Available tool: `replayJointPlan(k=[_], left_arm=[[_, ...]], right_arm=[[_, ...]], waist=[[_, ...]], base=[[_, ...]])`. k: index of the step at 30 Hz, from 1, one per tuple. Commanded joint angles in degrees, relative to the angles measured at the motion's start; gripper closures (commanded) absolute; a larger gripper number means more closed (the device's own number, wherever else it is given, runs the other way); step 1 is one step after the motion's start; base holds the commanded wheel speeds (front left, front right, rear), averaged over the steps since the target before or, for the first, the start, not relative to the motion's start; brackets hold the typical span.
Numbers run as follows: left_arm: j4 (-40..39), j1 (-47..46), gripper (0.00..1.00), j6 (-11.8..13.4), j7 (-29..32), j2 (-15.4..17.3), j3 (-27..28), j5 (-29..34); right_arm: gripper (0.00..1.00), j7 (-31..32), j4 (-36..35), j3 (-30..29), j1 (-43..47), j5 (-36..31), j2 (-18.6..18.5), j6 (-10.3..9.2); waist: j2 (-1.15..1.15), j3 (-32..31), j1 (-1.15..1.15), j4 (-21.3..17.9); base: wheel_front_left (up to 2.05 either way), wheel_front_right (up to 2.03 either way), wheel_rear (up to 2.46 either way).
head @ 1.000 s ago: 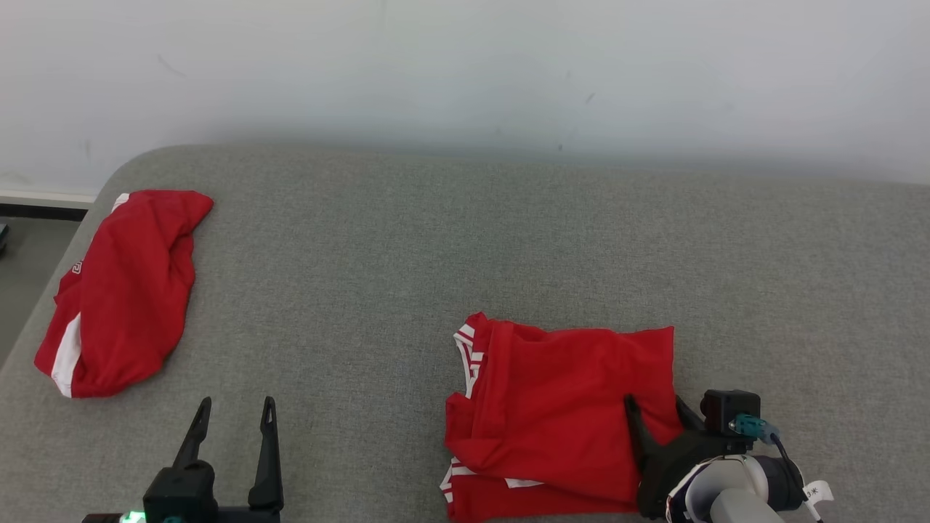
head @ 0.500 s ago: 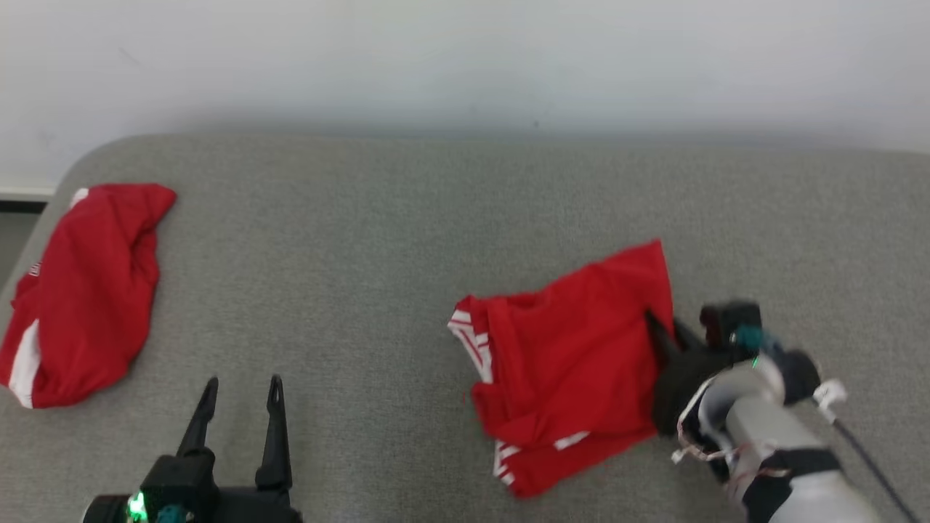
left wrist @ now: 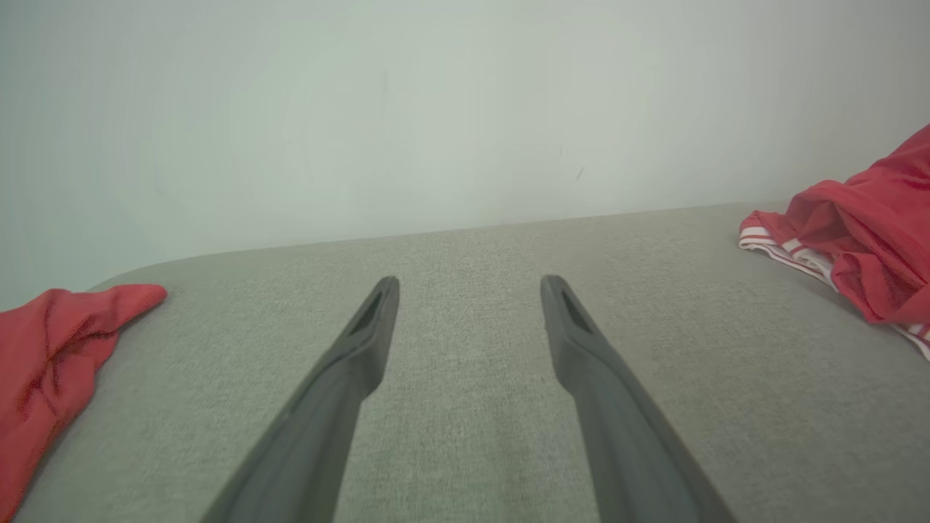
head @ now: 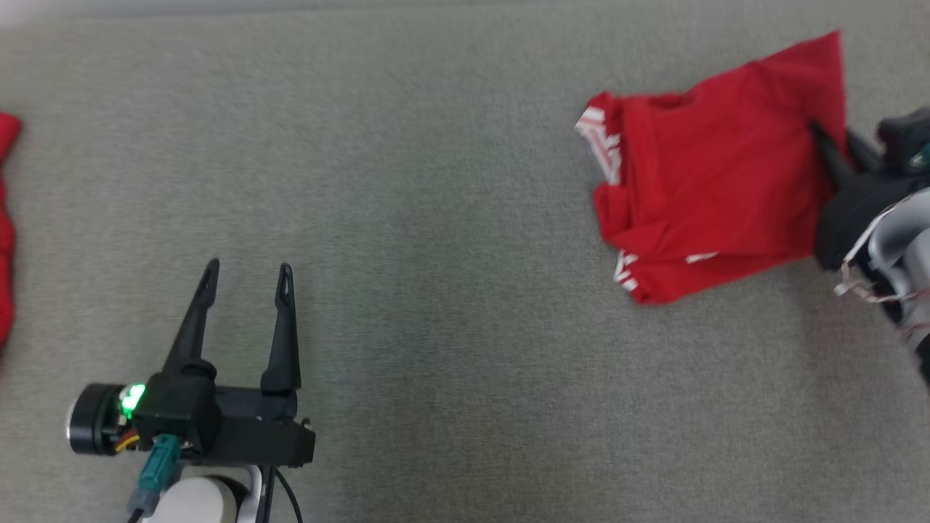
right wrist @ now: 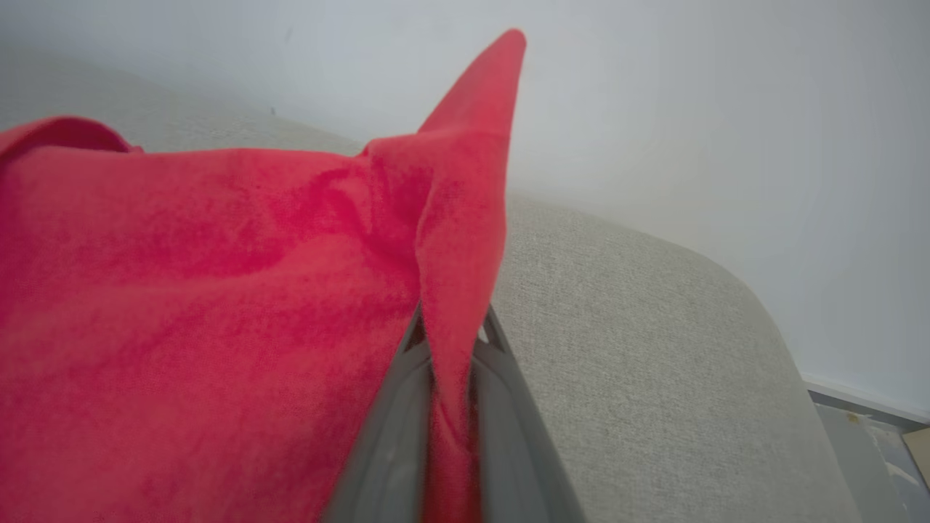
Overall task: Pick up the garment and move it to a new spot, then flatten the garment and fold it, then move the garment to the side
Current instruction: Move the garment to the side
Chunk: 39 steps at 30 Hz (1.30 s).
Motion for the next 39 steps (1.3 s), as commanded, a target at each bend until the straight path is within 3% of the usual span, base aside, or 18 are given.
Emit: replayJointPlan(k=[1,6,15,25,39], left_arm=[[-1.3,-1.4,0.00,0.2,-0.2,0.7,0.0,0.9],[-5.1,-3.0,0.00,0.9,0.0,1.9,0.3,2.4],[-18.8,-5.7,0.00,3.0,3.4,4.8,1.6,5.9],[-29.0,-7.9,0.00,3.7,8.4,7.5,1.3,9.8],[-31.1,-8.7,0.00,4.2,9.8,8.2,0.9,11.0]], right_arm=[[1.00,0.5,-0.7,0.8,-2.3,1.2,-1.2,-0.15],[1.00,1.8,-1.4,2.4,-6.0,2.5,-4.6,-0.15],[1.00,3.7,-1.7,4.3,-15.1,3.0,-8.3,-0.16],[1.00,4.8,0.0,4.7,-22.3,2.8,-14.6,-0.16],[1.00,2.9,4.6,4.3,-29.0,0.8,-14.6,-0.16]], waist=[[-0.01,6.8,-0.02,-5.7],[-0.01,9.9,-0.02,-8.0],[-0.01,17.2,-0.02,-12.5],[-0.01,22.4,-0.02,-13.6],[-0.01,24.9,-0.02,-12.1]], base=[[0.00,0.00,0.00],[0.00,0.00,0.00],[0.00,0.00,0.00],[0.00,0.00,0.00],[0.00,0.00,0.00]])
